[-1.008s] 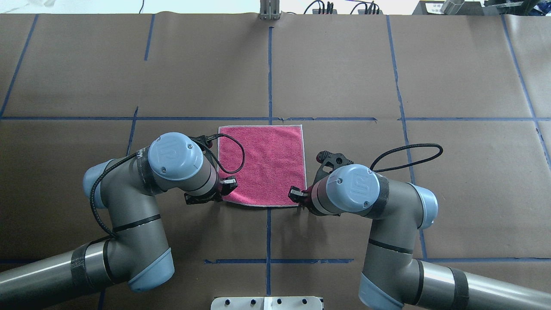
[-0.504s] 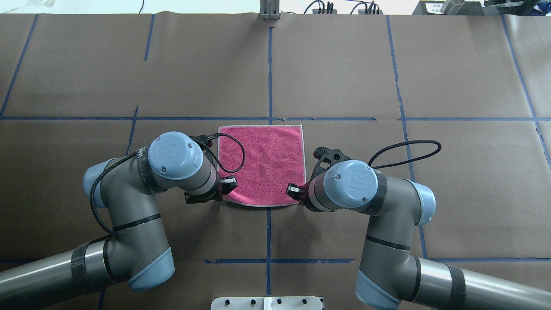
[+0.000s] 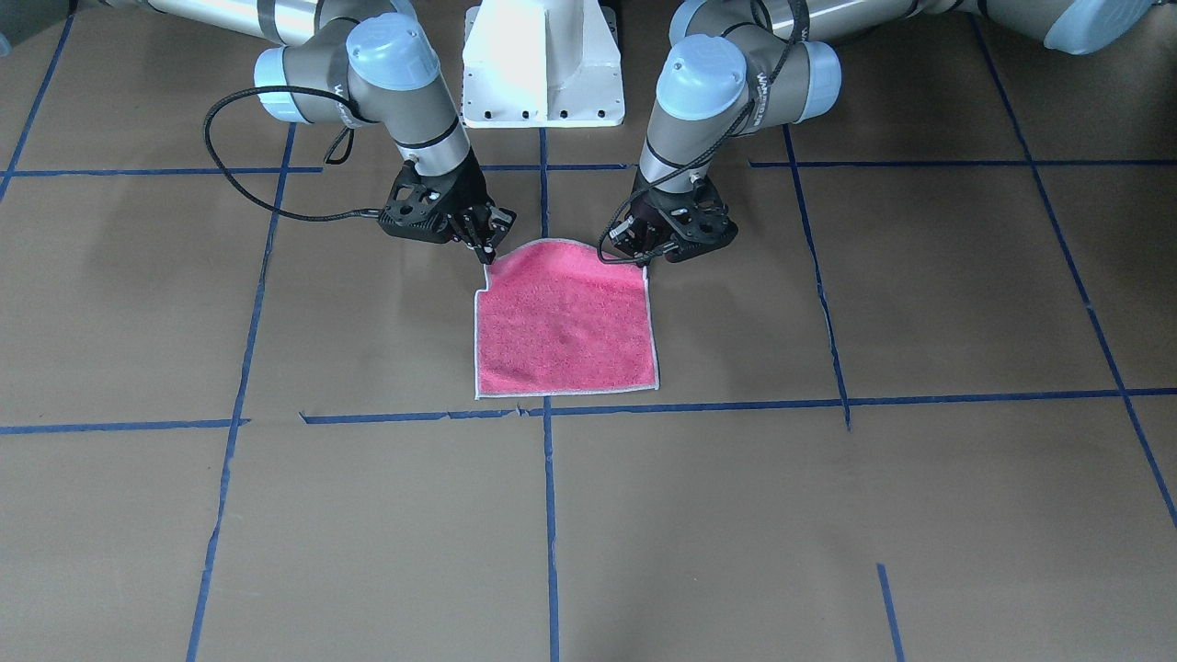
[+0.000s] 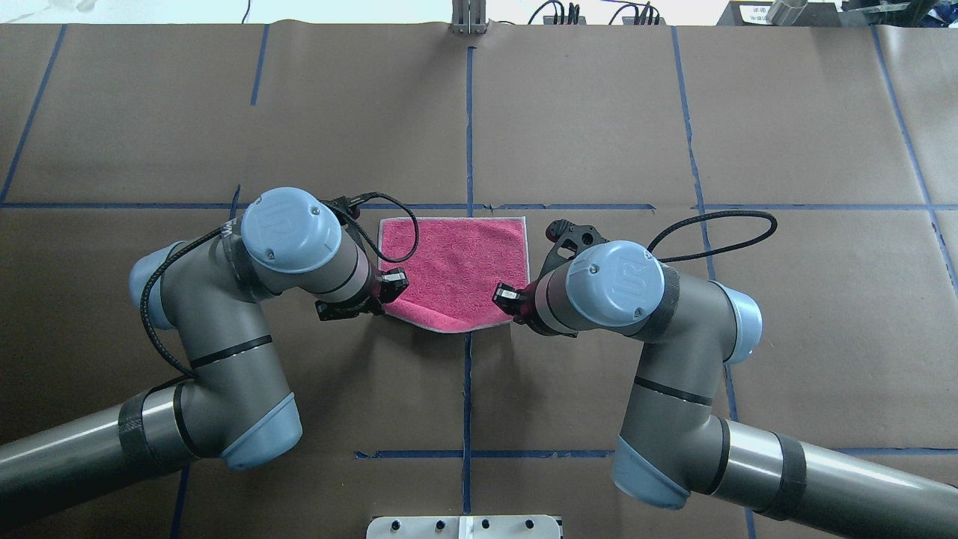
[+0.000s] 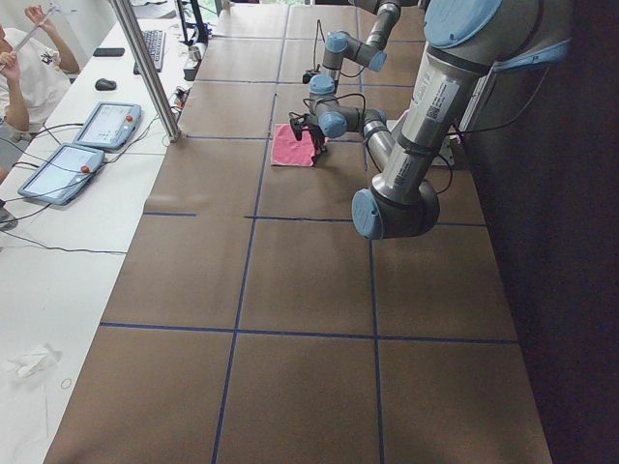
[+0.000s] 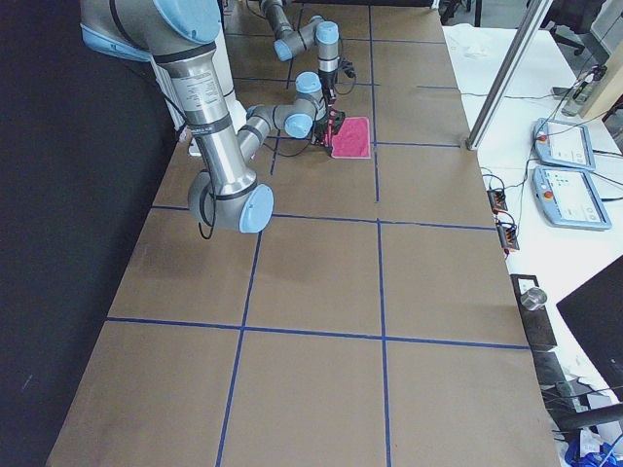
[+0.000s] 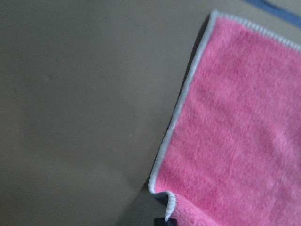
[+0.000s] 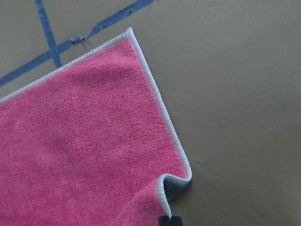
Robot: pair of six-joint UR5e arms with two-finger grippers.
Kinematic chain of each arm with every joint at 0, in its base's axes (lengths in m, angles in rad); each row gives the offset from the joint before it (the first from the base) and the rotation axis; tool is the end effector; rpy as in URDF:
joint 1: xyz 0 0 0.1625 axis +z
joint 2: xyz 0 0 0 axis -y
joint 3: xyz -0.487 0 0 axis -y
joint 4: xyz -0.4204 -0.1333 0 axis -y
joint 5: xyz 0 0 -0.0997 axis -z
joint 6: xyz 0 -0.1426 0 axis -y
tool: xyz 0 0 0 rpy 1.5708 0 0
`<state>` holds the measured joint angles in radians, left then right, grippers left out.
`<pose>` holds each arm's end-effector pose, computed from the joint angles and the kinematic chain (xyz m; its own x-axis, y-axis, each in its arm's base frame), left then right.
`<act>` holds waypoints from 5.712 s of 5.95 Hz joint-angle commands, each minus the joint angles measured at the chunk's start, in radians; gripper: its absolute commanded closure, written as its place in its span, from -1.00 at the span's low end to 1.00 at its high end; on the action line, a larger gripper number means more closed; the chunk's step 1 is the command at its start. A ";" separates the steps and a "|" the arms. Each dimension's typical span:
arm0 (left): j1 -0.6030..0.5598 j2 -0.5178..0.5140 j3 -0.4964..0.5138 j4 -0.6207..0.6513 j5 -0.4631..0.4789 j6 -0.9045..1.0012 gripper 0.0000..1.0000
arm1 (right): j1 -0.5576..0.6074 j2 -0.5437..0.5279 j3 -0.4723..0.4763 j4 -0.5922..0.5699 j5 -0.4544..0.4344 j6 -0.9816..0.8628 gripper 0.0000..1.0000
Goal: Fold towel twice with both arms
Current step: 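Lift the near towel edge with both grippers and fold it over the far edge, then open both grippers and raise them away from the folded towel, then grasp the folded towel's end with the left gripper while the right arm withdraws, then fold the grasped towel end over the other half with the left gripper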
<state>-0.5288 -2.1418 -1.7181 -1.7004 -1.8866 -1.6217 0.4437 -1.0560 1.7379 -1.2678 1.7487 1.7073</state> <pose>0.6004 -0.4539 0.3105 0.5563 -0.3811 -0.7385 0.3072 0.9200 -0.2434 -0.6204 -0.4145 0.3160 0.4554 0.3647 0.8121 -0.3546 0.9111 -0.2103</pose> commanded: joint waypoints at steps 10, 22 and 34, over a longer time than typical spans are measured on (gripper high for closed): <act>-0.209 -0.190 0.410 -0.194 0.000 0.135 -1.00 | 0.259 0.263 -0.513 0.249 0.074 -0.034 -1.00; -0.049 -0.104 0.264 -0.157 0.000 -0.199 0.69 | 0.489 0.229 -0.299 -0.226 0.362 -0.499 -1.00; -0.026 -0.670 0.804 -0.348 0.051 -0.184 -1.00 | 0.630 -0.196 -0.057 -0.222 0.456 -0.891 -1.00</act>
<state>-0.5479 -2.8170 -0.8842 -2.0432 -1.8215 -1.8062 1.0648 -1.2506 1.6832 -1.4891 2.2018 0.8259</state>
